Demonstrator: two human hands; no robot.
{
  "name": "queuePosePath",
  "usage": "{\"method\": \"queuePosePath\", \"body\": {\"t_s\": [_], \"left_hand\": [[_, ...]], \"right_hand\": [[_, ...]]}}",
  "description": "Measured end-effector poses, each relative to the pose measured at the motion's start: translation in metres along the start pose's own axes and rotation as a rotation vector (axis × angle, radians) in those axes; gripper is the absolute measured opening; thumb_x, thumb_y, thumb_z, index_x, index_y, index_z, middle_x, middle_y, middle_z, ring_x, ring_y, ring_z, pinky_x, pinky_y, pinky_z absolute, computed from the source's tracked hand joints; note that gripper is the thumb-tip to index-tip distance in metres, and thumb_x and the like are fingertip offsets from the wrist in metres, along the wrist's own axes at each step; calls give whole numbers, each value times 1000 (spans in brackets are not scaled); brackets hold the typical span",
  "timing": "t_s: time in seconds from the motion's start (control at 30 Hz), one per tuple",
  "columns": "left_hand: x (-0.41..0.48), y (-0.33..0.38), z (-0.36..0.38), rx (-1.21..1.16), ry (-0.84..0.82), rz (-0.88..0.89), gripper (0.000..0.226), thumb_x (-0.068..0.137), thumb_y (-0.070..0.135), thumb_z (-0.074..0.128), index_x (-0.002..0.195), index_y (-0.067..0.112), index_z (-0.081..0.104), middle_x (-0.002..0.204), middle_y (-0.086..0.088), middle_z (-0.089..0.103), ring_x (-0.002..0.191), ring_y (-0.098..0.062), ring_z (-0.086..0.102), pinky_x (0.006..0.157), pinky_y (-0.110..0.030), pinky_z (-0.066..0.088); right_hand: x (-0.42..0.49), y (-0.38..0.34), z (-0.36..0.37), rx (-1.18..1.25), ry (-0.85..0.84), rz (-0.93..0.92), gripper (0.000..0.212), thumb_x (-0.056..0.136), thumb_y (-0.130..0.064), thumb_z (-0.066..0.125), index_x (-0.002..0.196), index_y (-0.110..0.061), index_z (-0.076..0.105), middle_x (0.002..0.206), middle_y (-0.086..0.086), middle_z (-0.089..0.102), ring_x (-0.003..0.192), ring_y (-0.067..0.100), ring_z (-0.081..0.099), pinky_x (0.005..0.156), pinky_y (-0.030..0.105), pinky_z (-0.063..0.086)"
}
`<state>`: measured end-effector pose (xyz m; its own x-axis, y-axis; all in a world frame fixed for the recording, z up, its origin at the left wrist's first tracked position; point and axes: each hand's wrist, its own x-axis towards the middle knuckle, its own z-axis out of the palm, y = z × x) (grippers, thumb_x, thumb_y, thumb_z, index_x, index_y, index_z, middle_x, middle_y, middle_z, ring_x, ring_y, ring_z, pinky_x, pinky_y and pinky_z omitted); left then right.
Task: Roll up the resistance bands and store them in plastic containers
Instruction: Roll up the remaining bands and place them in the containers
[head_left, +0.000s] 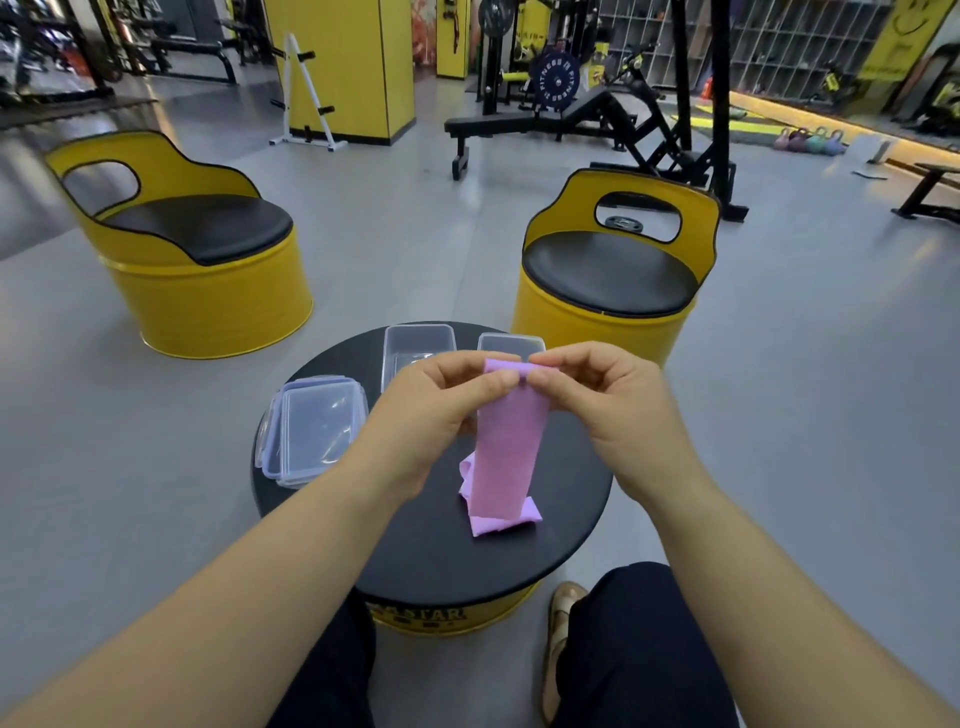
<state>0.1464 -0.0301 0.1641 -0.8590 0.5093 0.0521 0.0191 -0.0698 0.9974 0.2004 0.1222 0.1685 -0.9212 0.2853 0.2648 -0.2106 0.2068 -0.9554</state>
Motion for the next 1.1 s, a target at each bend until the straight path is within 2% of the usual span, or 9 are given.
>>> {"method": "queuePosePath", "body": {"t_s": [0.07, 0.17, 0.27, 0.4, 0.53, 0.67, 0.77, 0.87, 1.1], "left_hand": [[-1, 2, -2, 67, 30, 31, 7, 80, 23, 71, 85, 25, 76, 91, 1, 74, 87, -11, 66, 81, -37, 52], [-1, 4, -3, 120, 79, 61, 8, 80, 21, 72, 86, 19, 75, 85, 0, 74, 82, -10, 68, 78, -33, 54], [-1, 4, -3, 161, 68, 95, 12, 80, 18, 71, 91, 15, 74, 87, -2, 75, 85, -15, 69, 80, -31, 56], [0, 3, -2, 137, 105, 140, 13, 77, 13, 73, 87, 21, 73, 85, -1, 75, 82, -13, 70, 78, -28, 56], [-1, 4, -2, 103, 109, 167, 18, 77, 6, 73, 84, 23, 72, 83, 4, 74, 81, -10, 69, 72, -20, 53], [-2, 5, -2, 105, 107, 172, 24, 76, 1, 73, 80, 25, 72, 80, 6, 73, 80, -10, 68, 76, -23, 54], [-3, 5, -2, 115, 90, 143, 23, 77, 4, 73, 84, 26, 71, 85, 1, 74, 83, -13, 69, 81, -31, 56], [-5, 5, -1, 120, 66, 91, 14, 80, 13, 72, 92, 21, 71, 89, -5, 74, 87, -17, 70, 81, -36, 57], [-7, 3, 0, 129, 97, 121, 19, 77, 7, 73, 88, 22, 72, 82, -1, 74, 77, -9, 68, 70, -21, 54]], "right_hand": [[1, -2, -1, -17, -5, -13, 17, 69, -23, 75, 85, -16, 72, 80, -1, 72, 75, 6, 66, 73, 22, 56], [2, -4, -4, -53, -31, -38, 13, 73, -10, 75, 84, -14, 72, 82, 0, 72, 75, 4, 65, 71, 17, 54], [0, -4, -5, -67, -31, -55, 14, 72, -7, 75, 82, -16, 72, 81, -1, 71, 74, 5, 65, 73, 19, 56], [-2, -3, -5, -44, -36, -29, 26, 67, -29, 72, 92, -21, 70, 86, 5, 71, 80, 10, 66, 78, 28, 57], [-3, 0, -4, -24, -43, 3, 38, 69, -34, 67, 99, -11, 69, 89, 0, 73, 86, 13, 69, 78, 31, 58], [-4, 0, -5, -13, -47, -9, 29, 72, -25, 69, 99, -11, 69, 90, 2, 73, 85, 12, 68, 79, 30, 58], [-4, 0, -6, 12, -55, -22, 19, 75, -16, 70, 94, -17, 69, 84, -5, 73, 82, 7, 67, 77, 26, 58], [-4, -1, -8, 18, -64, -43, 18, 77, -8, 70, 90, -21, 69, 79, -13, 72, 80, 4, 67, 73, 20, 56], [-5, 2, -8, 44, -83, -49, 24, 77, 0, 70, 89, -21, 69, 82, -12, 73, 84, 6, 68, 76, 22, 56]]}}
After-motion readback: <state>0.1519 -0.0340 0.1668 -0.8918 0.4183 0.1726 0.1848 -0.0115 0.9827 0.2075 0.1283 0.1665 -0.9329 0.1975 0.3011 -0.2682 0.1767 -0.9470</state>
